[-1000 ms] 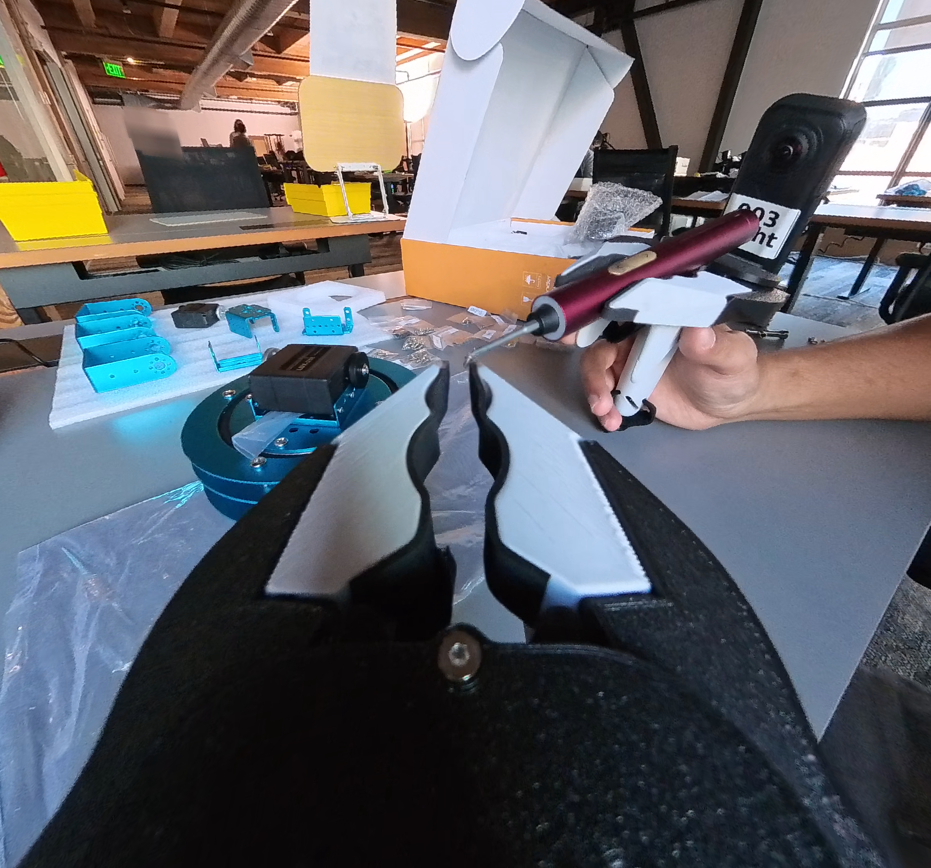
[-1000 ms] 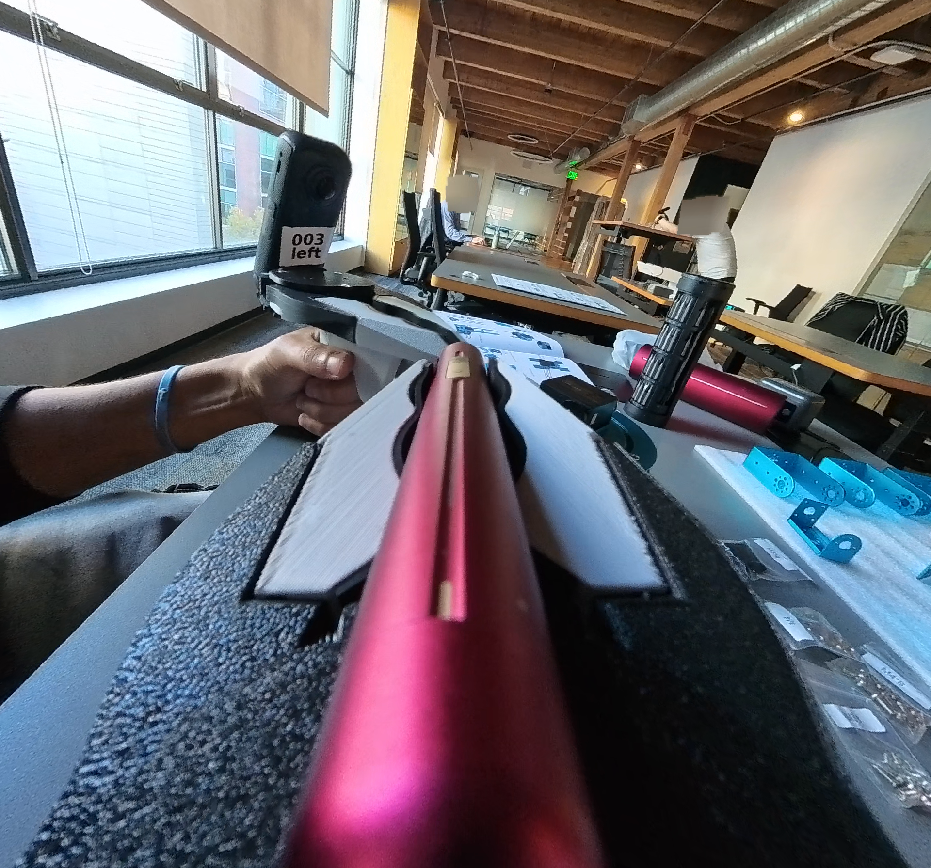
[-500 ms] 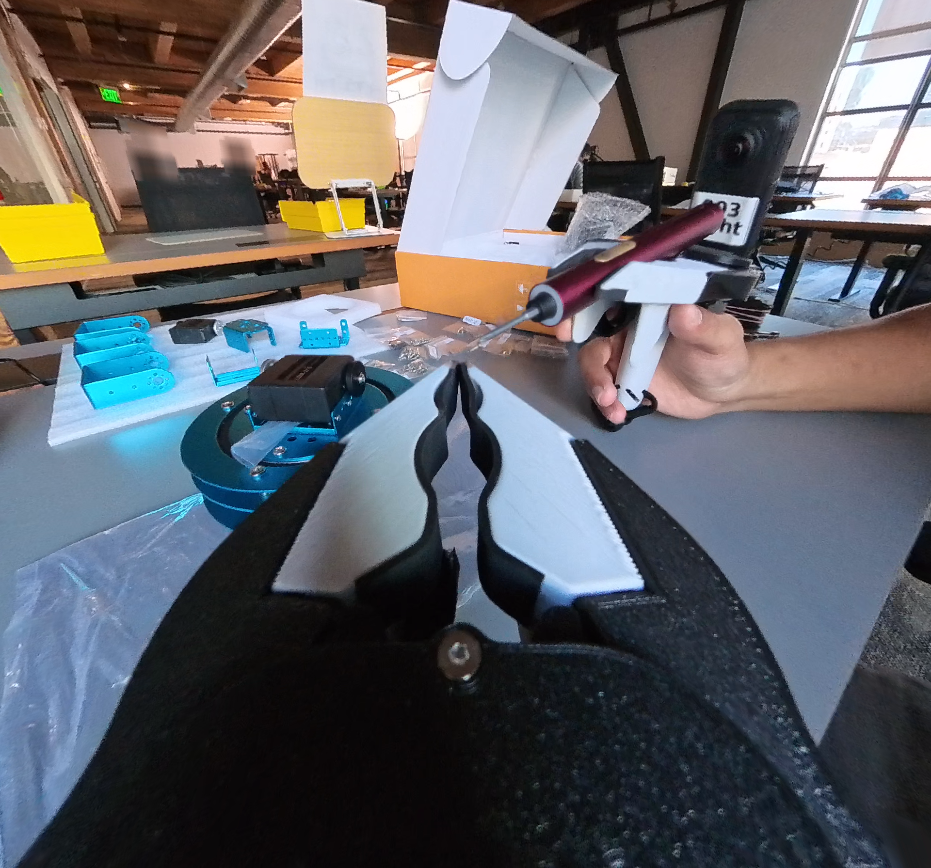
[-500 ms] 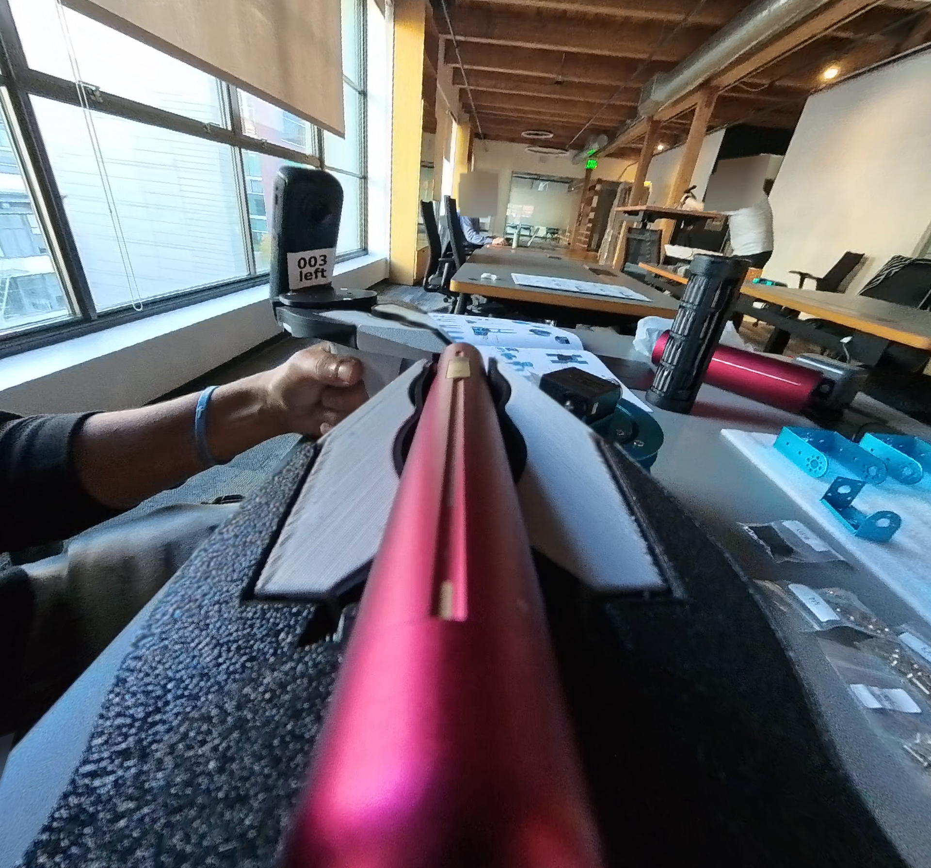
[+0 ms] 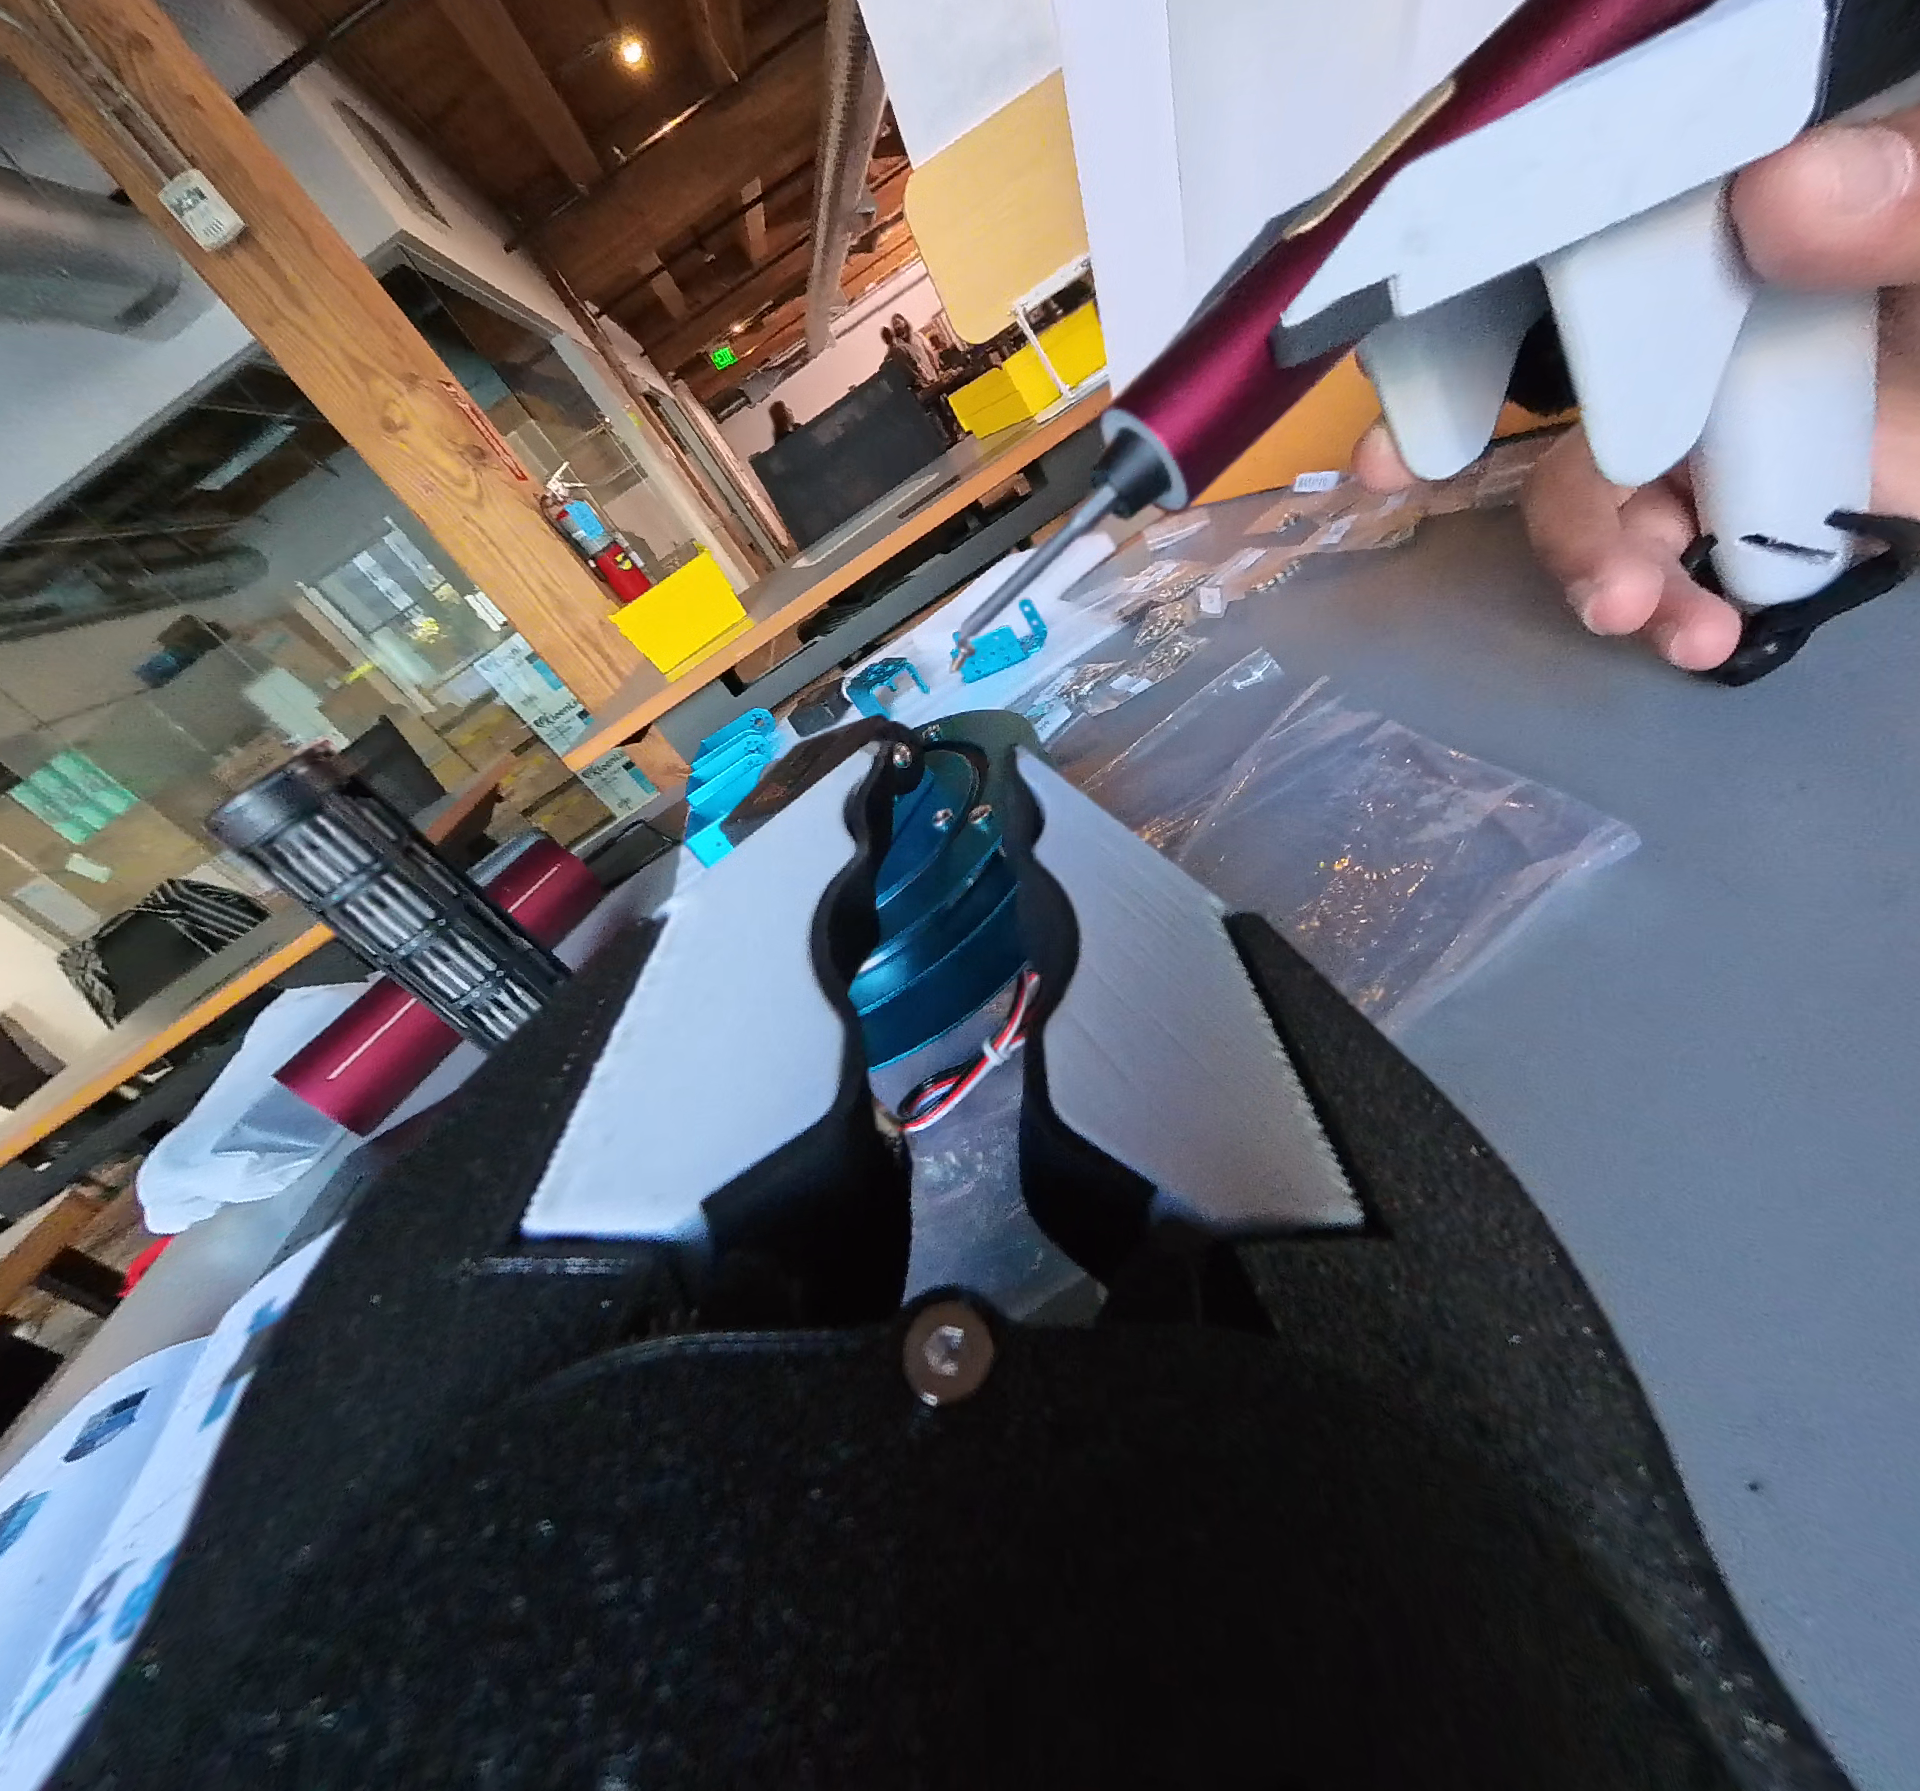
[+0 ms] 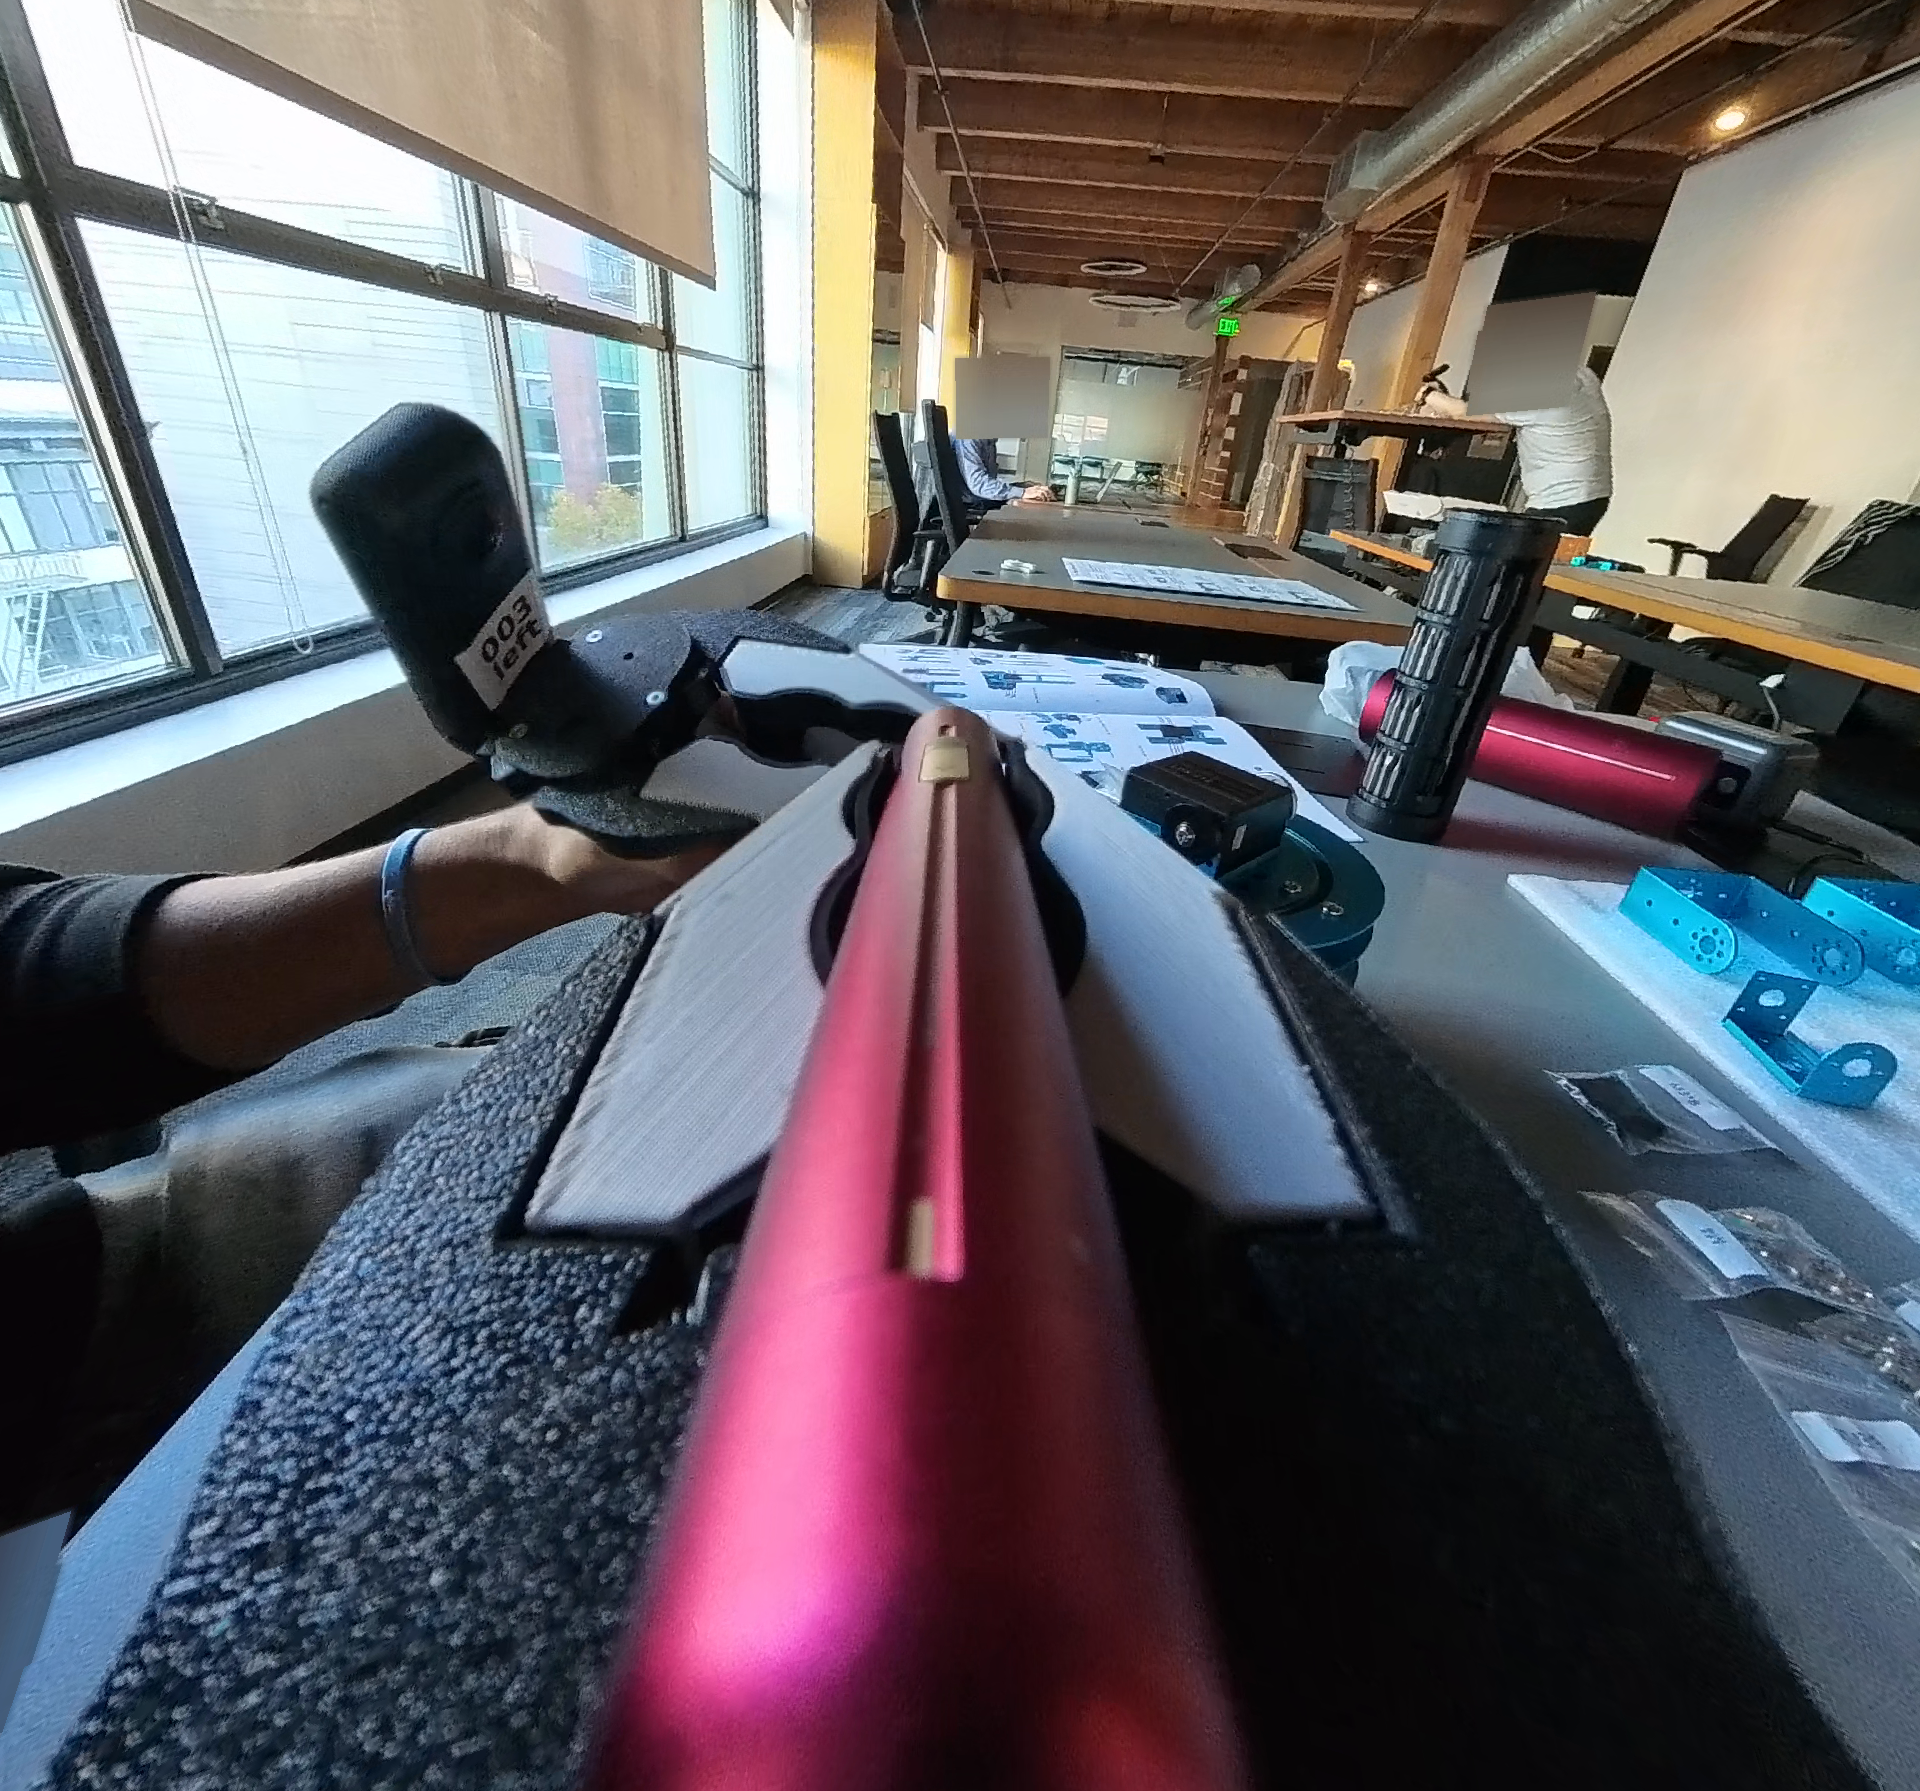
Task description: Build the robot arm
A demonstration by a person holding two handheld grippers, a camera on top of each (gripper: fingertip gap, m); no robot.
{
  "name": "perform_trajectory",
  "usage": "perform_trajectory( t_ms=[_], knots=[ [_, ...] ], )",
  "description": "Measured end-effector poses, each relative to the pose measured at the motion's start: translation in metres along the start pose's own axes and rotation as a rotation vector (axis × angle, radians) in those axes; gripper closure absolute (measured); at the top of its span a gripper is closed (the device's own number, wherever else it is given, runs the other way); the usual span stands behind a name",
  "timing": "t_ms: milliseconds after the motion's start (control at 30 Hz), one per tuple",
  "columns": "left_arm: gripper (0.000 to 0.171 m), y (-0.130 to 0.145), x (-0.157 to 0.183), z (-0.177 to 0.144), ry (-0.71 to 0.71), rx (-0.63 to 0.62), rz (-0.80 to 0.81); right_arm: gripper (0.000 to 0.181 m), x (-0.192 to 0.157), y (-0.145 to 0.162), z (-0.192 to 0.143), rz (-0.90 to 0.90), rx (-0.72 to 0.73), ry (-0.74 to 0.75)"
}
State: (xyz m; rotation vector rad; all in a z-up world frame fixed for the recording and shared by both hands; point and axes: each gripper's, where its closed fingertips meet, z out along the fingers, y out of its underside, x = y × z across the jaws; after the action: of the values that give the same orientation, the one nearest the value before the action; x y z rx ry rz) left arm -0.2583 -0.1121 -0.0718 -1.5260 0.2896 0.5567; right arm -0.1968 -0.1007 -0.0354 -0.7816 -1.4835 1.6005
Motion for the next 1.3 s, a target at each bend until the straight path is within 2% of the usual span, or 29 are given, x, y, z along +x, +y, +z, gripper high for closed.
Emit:
perform_trajectory(
  t_ms=[333,367,467,833,933,967,1300],
  knots=[
    [0.155,-0.0035,0.003,-0.0025,0.026,0.03,0.001,0.159,0.0016,0.0055,0.0015,0.051,-0.016,-0.015],
    [0.157,-0.0043,0.0028,-0.003,0.027,0.036,-0.001,0.163,0.0009,0.0063,0.0021,0.057,-0.02,-0.02],
    [0.162,-0.0067,0.0049,-0.0044,0.03,0.058,0.02,0.159,-0.0002,0.0076,0.0028,0.066,-0.028,-0.028],
    [0.162,-0.0068,0.0033,-0.0046,0.009,0.061,0.033,0.158,0.0011,0.0092,0.0023,0.094,-0.036,-0.03],
    [0.171,-0.007,0.0057,-0.0048,0.017,0.064,0.046,0.163,0.0009,0.01,0.0027,0.097,-0.039,-0.031],
    [0.171,-0.0071,0.0066,-0.0049,0.022,0.065,0.049,0.159,0.0006,0.01,0.0027,0.097,-0.039,-0.032],
    [0.171,-0.0052,0.0011,-0.0051,0.013,0.062,0.028,0.159,0.0021,0.0048,-0.0006,0.004,-0.04,0.011]
  ],
)
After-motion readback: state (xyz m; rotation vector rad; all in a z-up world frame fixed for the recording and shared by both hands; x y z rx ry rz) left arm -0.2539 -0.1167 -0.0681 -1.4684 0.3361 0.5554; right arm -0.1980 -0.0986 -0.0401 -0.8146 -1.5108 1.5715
